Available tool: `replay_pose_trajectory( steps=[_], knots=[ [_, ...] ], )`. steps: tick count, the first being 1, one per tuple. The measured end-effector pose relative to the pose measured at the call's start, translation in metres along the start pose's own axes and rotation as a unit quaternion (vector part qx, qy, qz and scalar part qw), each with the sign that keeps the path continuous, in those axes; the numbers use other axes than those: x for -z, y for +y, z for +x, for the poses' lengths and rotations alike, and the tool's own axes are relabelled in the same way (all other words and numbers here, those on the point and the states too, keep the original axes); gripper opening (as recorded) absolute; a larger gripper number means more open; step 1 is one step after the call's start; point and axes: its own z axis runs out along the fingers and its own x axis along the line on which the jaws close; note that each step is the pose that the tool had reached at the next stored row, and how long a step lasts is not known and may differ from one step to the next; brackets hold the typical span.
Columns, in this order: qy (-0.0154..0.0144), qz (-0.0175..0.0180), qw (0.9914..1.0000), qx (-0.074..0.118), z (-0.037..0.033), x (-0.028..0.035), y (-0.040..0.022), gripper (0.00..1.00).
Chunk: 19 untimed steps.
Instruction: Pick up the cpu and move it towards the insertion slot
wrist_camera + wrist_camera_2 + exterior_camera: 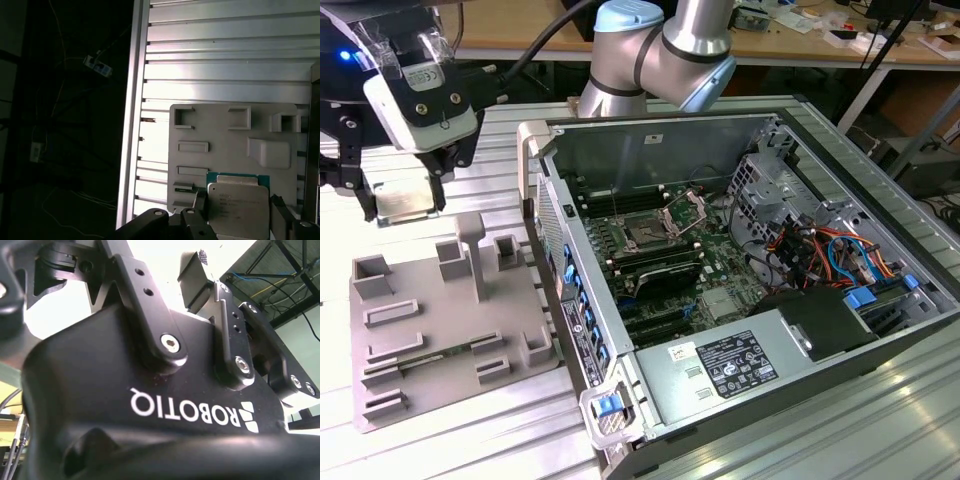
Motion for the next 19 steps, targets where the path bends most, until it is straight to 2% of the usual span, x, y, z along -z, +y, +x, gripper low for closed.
replay_pose_trajectory(
  steps=[7,19],
  knots=[
    [0.0000,0.0000,1.00000,0.000,-0.0046,0.0000,-0.0004,0.55],
    [0.0000,0.0000,1.00000,0.000,-0.0171,0.0000,-0.0015,0.55]
  ],
)
